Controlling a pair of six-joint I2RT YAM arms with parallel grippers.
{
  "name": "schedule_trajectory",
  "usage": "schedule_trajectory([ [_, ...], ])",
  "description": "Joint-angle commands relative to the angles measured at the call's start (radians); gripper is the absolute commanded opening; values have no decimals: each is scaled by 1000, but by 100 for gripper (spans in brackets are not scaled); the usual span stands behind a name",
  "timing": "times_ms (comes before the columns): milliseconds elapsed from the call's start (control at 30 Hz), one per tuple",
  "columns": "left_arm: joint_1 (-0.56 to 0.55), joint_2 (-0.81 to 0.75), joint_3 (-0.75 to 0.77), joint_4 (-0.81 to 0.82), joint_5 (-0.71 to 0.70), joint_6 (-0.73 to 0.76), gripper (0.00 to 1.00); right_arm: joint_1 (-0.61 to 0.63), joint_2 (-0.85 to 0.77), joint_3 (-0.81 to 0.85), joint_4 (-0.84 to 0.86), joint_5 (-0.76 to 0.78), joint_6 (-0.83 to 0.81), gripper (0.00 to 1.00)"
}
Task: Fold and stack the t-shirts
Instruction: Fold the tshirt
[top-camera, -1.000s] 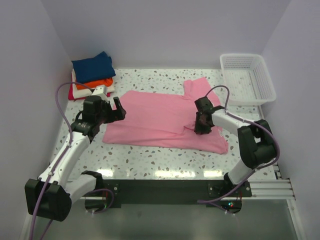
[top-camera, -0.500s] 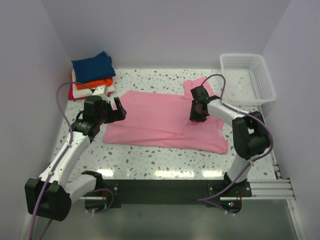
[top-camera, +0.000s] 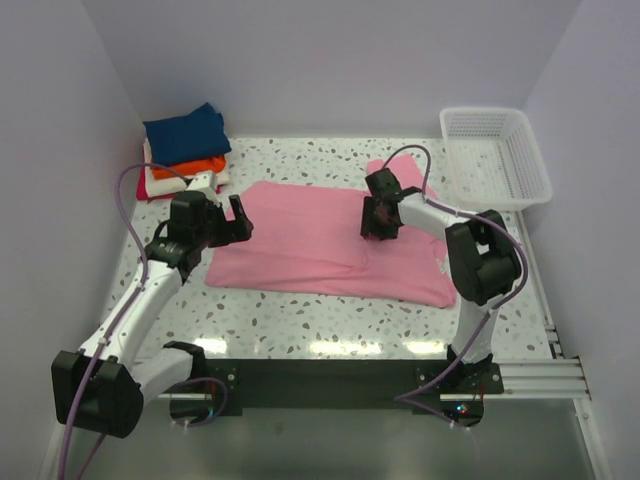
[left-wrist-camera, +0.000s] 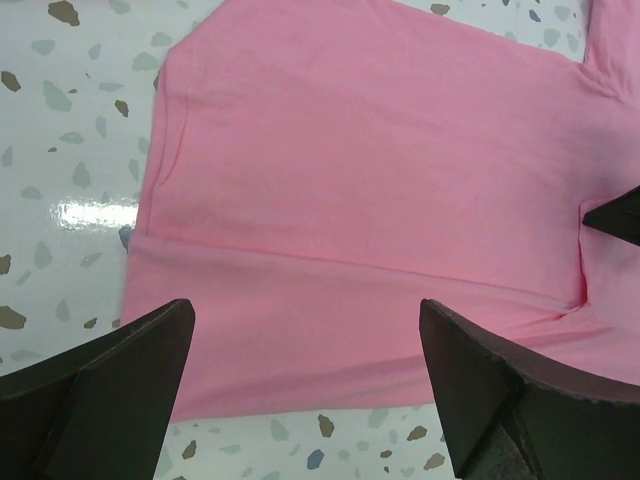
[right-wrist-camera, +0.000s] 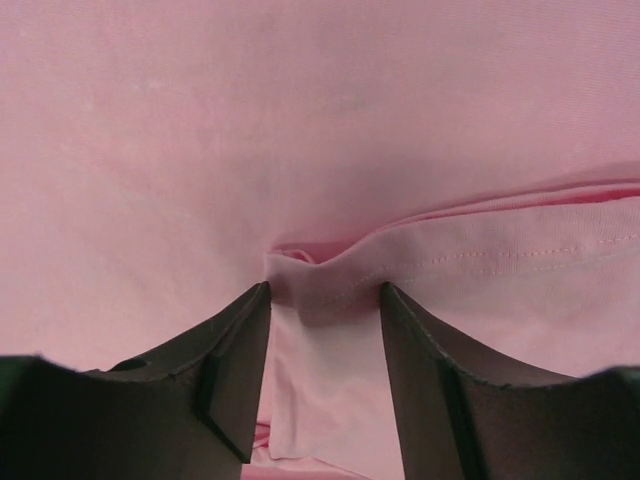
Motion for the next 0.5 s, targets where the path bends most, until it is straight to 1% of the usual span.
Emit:
schedule_trajectory([
  [0,-8,14,-7,-1,-23,2,100,1,-42,5,-10,54,-16,54],
  [33,-8,17,-7,-3,-22,-22,100,-1,-67,-9,-10,64,-14,56],
  [67,-9,23,-13,-3,-63,-39,100,-1,-96,-28,-15,81,-17,59],
  [133,-28,32,-18,2,-85,-90,100,-1,-172,-35,-38,97,-14,63],
  [167,-43,49,-24,8,-126,-107,100,-1,-195,-41,-64,103,-11,63],
  [200,-61,63,-22,9,-154,-137,100,-3,-220,-47,-76,120,1,64],
  [233,-107,80,-21,3,-187,-154,100,-4,-267,-55,-88,124,7,65],
  [267,-129,121,-10,-6,-242,-171,100,-4,-289,-78,-105,124,15,66],
  [300,-149,143,-7,-27,-267,-206,100,-4,-313,-96,-109,112,24,67],
  [367,-173,202,-12,-50,-321,-253,100,-7,-385,-168,-109,106,51,71],
  [433,-180,222,-30,-50,-353,-317,100,-10,-430,-228,-96,92,84,75],
  [467,-180,226,-65,-35,-365,-337,100,-12,-479,-289,-77,89,94,81],
])
